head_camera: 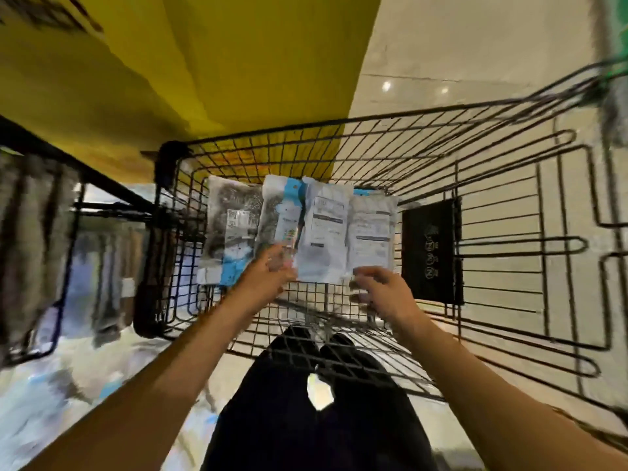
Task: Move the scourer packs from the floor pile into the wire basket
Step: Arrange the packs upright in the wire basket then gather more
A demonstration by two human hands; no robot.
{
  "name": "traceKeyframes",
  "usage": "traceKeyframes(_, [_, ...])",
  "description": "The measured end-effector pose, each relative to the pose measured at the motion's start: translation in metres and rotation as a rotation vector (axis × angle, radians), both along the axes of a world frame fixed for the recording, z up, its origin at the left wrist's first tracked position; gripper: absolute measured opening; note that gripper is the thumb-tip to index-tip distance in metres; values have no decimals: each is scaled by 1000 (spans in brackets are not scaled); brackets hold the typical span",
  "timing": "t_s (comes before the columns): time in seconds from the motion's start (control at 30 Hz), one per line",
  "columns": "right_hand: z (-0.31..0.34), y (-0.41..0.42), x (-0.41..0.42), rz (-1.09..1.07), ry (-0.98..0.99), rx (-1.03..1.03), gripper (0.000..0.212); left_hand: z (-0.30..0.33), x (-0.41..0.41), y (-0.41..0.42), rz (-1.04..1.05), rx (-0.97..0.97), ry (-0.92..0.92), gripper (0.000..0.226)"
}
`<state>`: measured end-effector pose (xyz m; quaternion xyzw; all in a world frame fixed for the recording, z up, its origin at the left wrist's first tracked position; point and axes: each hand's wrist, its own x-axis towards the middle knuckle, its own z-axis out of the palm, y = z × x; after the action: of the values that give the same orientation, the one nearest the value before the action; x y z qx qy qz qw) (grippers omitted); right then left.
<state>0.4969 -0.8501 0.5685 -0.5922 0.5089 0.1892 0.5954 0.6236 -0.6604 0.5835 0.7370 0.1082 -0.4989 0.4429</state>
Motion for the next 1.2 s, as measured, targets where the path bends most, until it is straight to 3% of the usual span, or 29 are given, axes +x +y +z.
traceKeyframes(0.07, [21,10,-14,98,-17,18,8,22,-11,18,41,-3,-8,23])
traceKeyframes(0.17, [51,15,-29,188,-89,48,8,44,-35,47,109,12,-58,15])
traceKeyframes(0.33, [79,11,-46,327,-150,33,9,67,-91,89,283,47,-123,14])
traceKeyframes(0.47, [92,13,-55,533,-184,-14,9,80,-152,119,482,106,-161,32])
traceKeyframes(0.67, [96,35,-55,746,-72,102,9,76,-261,157,806,180,-98,13])
traceKeyframes(0.93, [94,112,-71,1139,-69,48,11,79,-390,195,1188,170,-63,19])
traceKeyframes(1.2, [81,236,-144,1393,-47,1,9,71,-558,246,1490,228,-82,16])
